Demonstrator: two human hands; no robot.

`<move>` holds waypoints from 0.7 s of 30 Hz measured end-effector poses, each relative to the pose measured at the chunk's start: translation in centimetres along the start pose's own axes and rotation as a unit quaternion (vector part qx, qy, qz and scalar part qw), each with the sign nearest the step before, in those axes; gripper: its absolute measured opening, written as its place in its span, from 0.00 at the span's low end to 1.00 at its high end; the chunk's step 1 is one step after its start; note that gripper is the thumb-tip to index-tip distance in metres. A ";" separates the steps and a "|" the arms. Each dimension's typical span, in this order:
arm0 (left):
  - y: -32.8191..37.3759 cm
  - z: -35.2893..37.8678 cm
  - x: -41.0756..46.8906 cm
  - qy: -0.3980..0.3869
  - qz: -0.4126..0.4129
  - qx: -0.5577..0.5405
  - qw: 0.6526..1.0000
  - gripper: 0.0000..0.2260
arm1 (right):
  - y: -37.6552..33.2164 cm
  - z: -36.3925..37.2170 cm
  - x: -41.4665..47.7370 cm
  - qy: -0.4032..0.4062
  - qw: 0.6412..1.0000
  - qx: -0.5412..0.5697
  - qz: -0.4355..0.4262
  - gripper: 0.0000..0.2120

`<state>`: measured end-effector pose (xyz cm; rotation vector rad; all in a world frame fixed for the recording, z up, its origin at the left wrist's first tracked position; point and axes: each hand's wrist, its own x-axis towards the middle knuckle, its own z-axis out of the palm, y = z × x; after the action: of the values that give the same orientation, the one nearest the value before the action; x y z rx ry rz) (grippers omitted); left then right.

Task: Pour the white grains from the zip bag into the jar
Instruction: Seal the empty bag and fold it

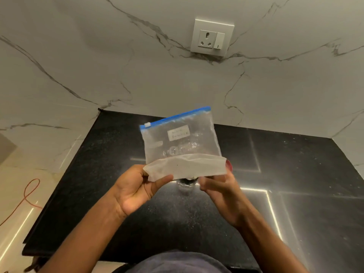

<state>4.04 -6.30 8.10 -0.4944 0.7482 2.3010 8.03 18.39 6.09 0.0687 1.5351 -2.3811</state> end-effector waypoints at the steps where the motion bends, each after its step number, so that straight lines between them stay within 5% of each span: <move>1: -0.3 0.2 -0.1 -0.016 -0.014 0.019 1.000 0.16 | 0.3 0.7 0.3 0.003 1.000 0.010 0.007 0.45; 7: -1.2 0.3 -0.4 -0.077 -0.006 0.153 0.985 0.15 | -0.3 3.3 2.6 0.092 0.991 0.076 -0.058 0.29; 13: -1.1 -1.3 -0.2 -0.226 0.078 0.137 0.961 0.34 | 0.5 2.8 2.8 0.169 0.975 0.131 -0.059 0.26; 18: -3.5 0.8 1.4 -0.063 0.197 0.253 0.945 0.31 | 2.5 3.4 2.5 0.213 0.969 -0.043 -0.114 0.17; 21: -4.5 1.7 2.4 0.049 0.207 0.231 0.949 0.24 | 3.3 3.5 2.4 0.213 0.917 -0.239 -0.237 0.24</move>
<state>5.18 -1.26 6.43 -0.2484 1.5140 2.3652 7.10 13.47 4.18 0.1242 2.5624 -2.3405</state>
